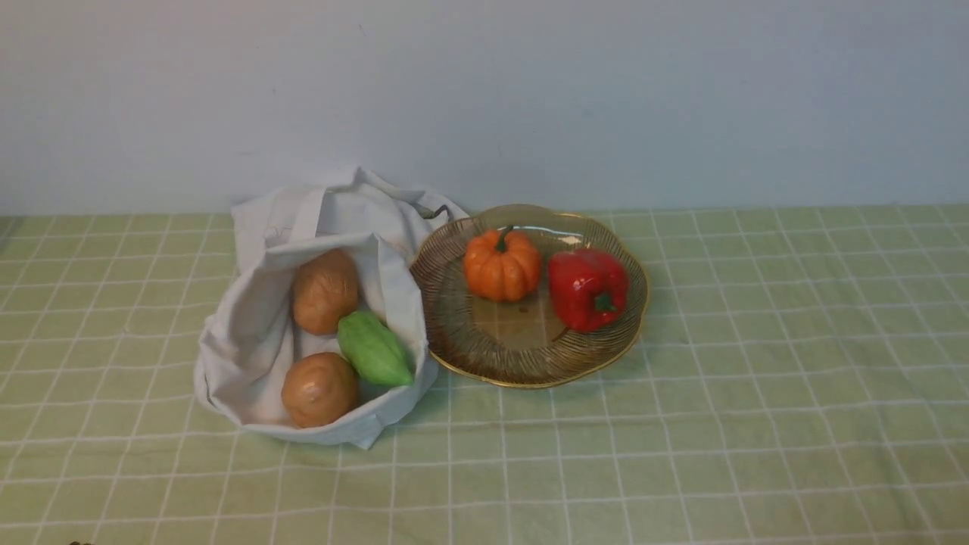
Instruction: Take vegetables from bag on green coffee tablecloth place on plate.
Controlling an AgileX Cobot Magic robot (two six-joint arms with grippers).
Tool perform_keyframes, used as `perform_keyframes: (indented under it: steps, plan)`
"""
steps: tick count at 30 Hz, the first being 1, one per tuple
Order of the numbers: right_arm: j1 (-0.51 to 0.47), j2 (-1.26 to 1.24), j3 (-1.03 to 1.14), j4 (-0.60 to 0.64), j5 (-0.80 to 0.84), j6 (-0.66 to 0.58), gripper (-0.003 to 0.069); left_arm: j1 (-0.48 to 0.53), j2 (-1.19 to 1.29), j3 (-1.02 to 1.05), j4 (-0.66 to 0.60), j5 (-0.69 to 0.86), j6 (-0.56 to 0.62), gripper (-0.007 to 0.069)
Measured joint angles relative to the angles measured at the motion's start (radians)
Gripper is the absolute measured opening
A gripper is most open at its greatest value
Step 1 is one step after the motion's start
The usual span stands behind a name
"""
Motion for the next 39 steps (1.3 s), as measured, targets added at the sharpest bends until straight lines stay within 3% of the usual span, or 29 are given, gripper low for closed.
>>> perform_keyframes:
  steps: [39]
  plan:
    - [0.000, 0.000, 0.000, 0.000, 0.000, 0.000, -0.0015, 0.038, 0.000, 0.000, 0.000, 0.000, 0.000, -0.0005]
